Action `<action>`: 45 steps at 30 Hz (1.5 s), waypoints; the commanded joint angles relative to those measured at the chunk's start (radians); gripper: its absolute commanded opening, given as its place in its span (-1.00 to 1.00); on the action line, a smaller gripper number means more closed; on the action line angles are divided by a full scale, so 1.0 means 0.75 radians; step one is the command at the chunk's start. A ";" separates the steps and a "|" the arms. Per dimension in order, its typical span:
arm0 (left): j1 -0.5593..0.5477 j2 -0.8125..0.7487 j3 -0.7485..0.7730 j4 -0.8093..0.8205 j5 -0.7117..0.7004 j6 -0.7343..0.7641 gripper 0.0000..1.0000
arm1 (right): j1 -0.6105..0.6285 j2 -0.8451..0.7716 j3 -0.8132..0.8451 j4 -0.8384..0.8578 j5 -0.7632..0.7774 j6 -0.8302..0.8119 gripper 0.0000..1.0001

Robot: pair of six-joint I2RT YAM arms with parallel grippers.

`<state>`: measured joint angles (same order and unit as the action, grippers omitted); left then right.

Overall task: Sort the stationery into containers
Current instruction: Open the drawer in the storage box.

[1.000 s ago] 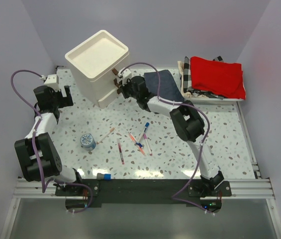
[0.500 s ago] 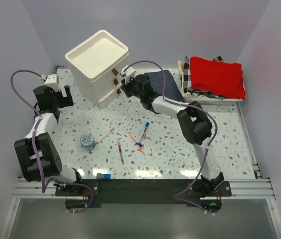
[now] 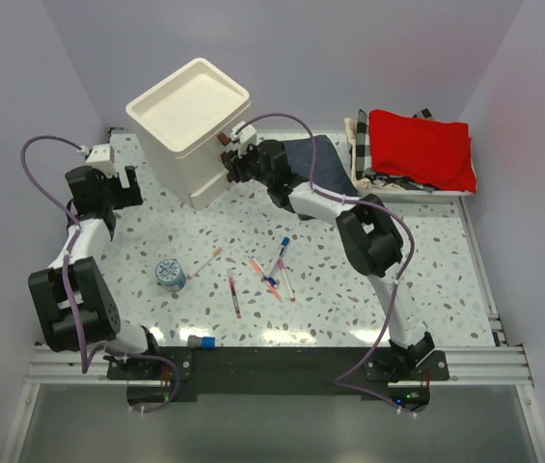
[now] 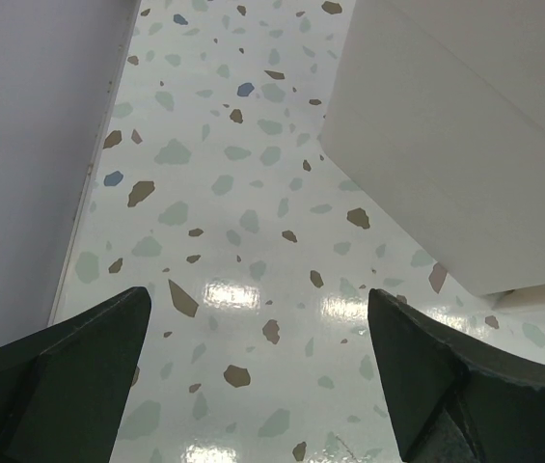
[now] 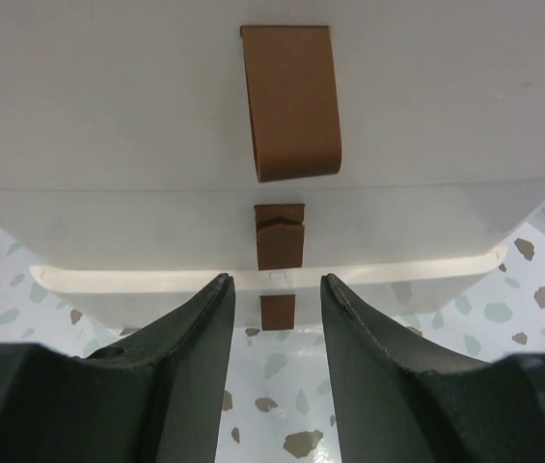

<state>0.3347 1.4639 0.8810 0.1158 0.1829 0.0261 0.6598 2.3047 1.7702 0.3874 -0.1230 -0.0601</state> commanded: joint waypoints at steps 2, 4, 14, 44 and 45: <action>0.010 -0.027 0.007 0.069 0.002 0.004 1.00 | -0.002 0.056 0.131 0.071 -0.006 0.015 -0.12; 0.012 -0.023 0.010 0.069 -0.003 0.004 1.00 | 0.000 0.085 0.163 0.040 -0.006 0.021 -0.14; 0.016 0.003 0.016 0.077 -0.005 0.008 1.00 | 0.002 0.146 0.262 0.030 -0.008 0.039 -0.27; 0.026 0.001 0.005 0.089 0.012 0.004 1.00 | -0.012 -0.303 -0.317 -0.017 -0.139 -0.008 -1.00; 0.026 -0.001 0.003 0.089 0.012 0.004 1.00 | -0.012 -0.320 -0.335 -0.022 -0.143 -0.008 -1.00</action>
<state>0.3412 1.4754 0.8806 0.1188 0.1825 0.0269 0.6540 2.1479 1.5860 0.3885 -0.2031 -0.0597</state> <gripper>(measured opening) 0.997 0.023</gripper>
